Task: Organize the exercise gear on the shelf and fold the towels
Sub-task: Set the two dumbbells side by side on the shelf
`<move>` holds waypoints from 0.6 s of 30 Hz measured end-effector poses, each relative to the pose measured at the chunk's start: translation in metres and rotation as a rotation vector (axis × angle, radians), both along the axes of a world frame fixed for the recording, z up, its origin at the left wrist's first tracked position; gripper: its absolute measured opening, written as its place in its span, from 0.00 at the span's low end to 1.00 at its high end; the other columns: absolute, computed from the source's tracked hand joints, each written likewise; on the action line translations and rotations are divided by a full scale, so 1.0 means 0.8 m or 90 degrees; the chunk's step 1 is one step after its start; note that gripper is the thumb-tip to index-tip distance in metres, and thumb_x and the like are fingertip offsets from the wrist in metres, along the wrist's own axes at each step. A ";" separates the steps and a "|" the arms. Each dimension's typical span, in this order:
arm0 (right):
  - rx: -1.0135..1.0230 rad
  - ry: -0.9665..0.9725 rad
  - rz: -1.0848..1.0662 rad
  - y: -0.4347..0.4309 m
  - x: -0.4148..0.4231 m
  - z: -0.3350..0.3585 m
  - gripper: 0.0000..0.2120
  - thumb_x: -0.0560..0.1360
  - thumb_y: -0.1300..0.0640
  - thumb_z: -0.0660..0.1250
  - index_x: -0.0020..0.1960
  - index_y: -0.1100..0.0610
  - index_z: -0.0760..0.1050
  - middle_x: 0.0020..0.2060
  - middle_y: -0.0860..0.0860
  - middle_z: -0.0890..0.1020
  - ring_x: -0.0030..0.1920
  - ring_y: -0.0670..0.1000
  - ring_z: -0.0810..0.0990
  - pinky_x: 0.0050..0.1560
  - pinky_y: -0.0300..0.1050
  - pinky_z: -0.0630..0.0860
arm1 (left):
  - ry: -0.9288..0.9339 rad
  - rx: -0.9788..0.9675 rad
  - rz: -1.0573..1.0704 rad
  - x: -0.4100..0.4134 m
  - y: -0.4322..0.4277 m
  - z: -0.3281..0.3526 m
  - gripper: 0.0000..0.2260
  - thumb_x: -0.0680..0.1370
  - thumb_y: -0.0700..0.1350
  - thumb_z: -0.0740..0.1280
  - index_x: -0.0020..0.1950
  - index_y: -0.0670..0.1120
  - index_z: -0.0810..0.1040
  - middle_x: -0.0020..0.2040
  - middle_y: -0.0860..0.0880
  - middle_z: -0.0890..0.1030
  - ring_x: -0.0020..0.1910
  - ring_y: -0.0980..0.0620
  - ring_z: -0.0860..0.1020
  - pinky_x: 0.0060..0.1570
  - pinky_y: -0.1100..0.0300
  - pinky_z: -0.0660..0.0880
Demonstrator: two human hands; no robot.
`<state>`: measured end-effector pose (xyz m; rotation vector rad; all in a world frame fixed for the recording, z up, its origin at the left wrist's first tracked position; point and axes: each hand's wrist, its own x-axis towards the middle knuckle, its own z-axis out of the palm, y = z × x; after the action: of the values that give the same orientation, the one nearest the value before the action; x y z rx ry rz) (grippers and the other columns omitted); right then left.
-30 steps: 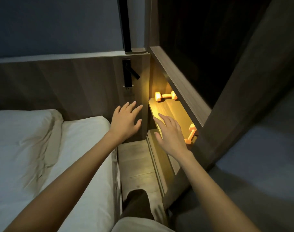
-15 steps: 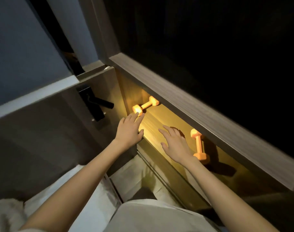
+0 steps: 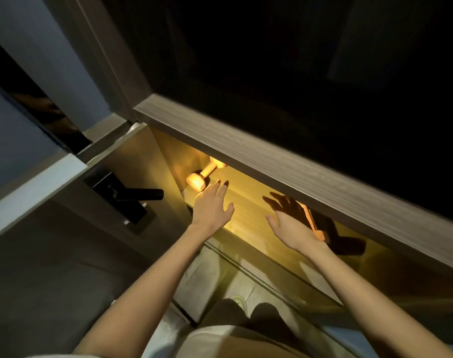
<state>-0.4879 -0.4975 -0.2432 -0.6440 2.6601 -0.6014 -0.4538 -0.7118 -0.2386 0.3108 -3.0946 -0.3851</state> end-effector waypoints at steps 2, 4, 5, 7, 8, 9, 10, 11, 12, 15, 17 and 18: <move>0.008 0.047 0.009 -0.013 -0.006 -0.007 0.23 0.82 0.49 0.54 0.76 0.48 0.57 0.76 0.49 0.58 0.76 0.51 0.54 0.75 0.53 0.55 | 0.011 0.021 0.003 -0.003 -0.011 -0.015 0.26 0.79 0.57 0.58 0.75 0.50 0.62 0.76 0.49 0.63 0.74 0.47 0.62 0.69 0.51 0.64; 0.022 0.061 0.011 -0.029 -0.008 -0.020 0.22 0.82 0.50 0.55 0.75 0.50 0.61 0.73 0.50 0.63 0.75 0.54 0.58 0.73 0.52 0.59 | 0.013 0.058 0.006 -0.006 -0.025 -0.033 0.26 0.79 0.56 0.58 0.76 0.51 0.60 0.77 0.50 0.60 0.74 0.48 0.61 0.69 0.51 0.65; 0.016 0.037 -0.002 -0.036 -0.008 -0.026 0.18 0.82 0.49 0.55 0.71 0.52 0.66 0.67 0.52 0.71 0.71 0.54 0.66 0.67 0.49 0.67 | 0.012 0.070 0.006 -0.006 -0.031 -0.042 0.26 0.80 0.56 0.58 0.76 0.51 0.58 0.77 0.51 0.59 0.75 0.47 0.61 0.70 0.51 0.65; -0.005 0.000 -0.031 -0.051 -0.007 -0.041 0.15 0.82 0.49 0.56 0.64 0.54 0.71 0.55 0.51 0.79 0.60 0.54 0.77 0.52 0.44 0.73 | 0.018 0.075 -0.005 -0.005 -0.044 -0.064 0.26 0.80 0.55 0.58 0.77 0.52 0.57 0.77 0.51 0.59 0.75 0.47 0.60 0.71 0.52 0.63; -0.018 0.010 -0.035 -0.059 -0.007 -0.050 0.16 0.82 0.50 0.56 0.66 0.54 0.70 0.56 0.51 0.80 0.59 0.53 0.78 0.52 0.45 0.74 | 0.021 0.070 -0.020 -0.006 -0.051 -0.078 0.27 0.80 0.55 0.58 0.77 0.52 0.57 0.77 0.51 0.59 0.75 0.48 0.59 0.72 0.52 0.62; -0.034 0.030 -0.033 -0.067 -0.008 -0.059 0.18 0.82 0.51 0.56 0.70 0.53 0.66 0.61 0.51 0.78 0.62 0.53 0.76 0.56 0.47 0.74 | 0.021 0.060 -0.036 -0.009 -0.058 -0.093 0.27 0.80 0.55 0.58 0.77 0.51 0.56 0.77 0.50 0.59 0.75 0.48 0.59 0.73 0.52 0.61; -0.046 0.060 -0.028 -0.077 -0.010 -0.071 0.21 0.81 0.52 0.57 0.74 0.51 0.62 0.67 0.51 0.74 0.67 0.52 0.72 0.63 0.49 0.71 | 0.022 0.044 -0.051 -0.012 -0.065 -0.110 0.27 0.80 0.54 0.58 0.77 0.51 0.56 0.77 0.50 0.59 0.76 0.48 0.58 0.73 0.52 0.60; -0.057 0.092 -0.032 -0.087 -0.013 -0.086 0.22 0.81 0.52 0.57 0.75 0.50 0.60 0.71 0.49 0.69 0.71 0.52 0.67 0.68 0.50 0.67 | 0.024 0.028 -0.065 -0.016 -0.074 -0.129 0.27 0.80 0.54 0.57 0.77 0.51 0.55 0.77 0.50 0.59 0.76 0.48 0.58 0.73 0.51 0.60; -0.063 0.124 -0.042 -0.097 -0.015 -0.102 0.23 0.81 0.52 0.58 0.75 0.49 0.60 0.73 0.48 0.66 0.73 0.51 0.64 0.70 0.49 0.63 | 0.029 0.016 -0.077 -0.021 -0.083 -0.149 0.26 0.80 0.54 0.57 0.77 0.52 0.55 0.77 0.50 0.59 0.76 0.49 0.58 0.72 0.52 0.61; -0.071 0.211 -0.081 -0.124 -0.019 -0.157 0.23 0.79 0.52 0.61 0.73 0.50 0.64 0.72 0.47 0.67 0.71 0.49 0.66 0.69 0.43 0.62 | 0.063 -0.005 -0.111 -0.027 -0.110 -0.205 0.27 0.80 0.54 0.58 0.78 0.52 0.56 0.77 0.50 0.59 0.75 0.49 0.59 0.71 0.53 0.63; -0.069 0.258 -0.086 -0.138 -0.017 -0.190 0.22 0.79 0.52 0.62 0.73 0.51 0.67 0.71 0.48 0.69 0.69 0.50 0.68 0.68 0.43 0.64 | 0.091 0.004 -0.128 -0.027 -0.124 -0.235 0.28 0.79 0.53 0.61 0.77 0.51 0.56 0.77 0.49 0.59 0.75 0.48 0.60 0.71 0.53 0.63; -0.062 0.271 -0.091 -0.143 -0.015 -0.205 0.22 0.79 0.52 0.62 0.73 0.51 0.66 0.71 0.49 0.69 0.69 0.51 0.68 0.68 0.45 0.65 | 0.107 0.020 -0.136 -0.026 -0.129 -0.247 0.28 0.79 0.52 0.62 0.77 0.50 0.57 0.77 0.48 0.60 0.75 0.48 0.60 0.71 0.53 0.64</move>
<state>-0.5000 -0.6120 -0.4073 -0.6764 3.1102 -0.7037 -0.4747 -0.8153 -0.4361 -0.0508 -2.9648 -0.4395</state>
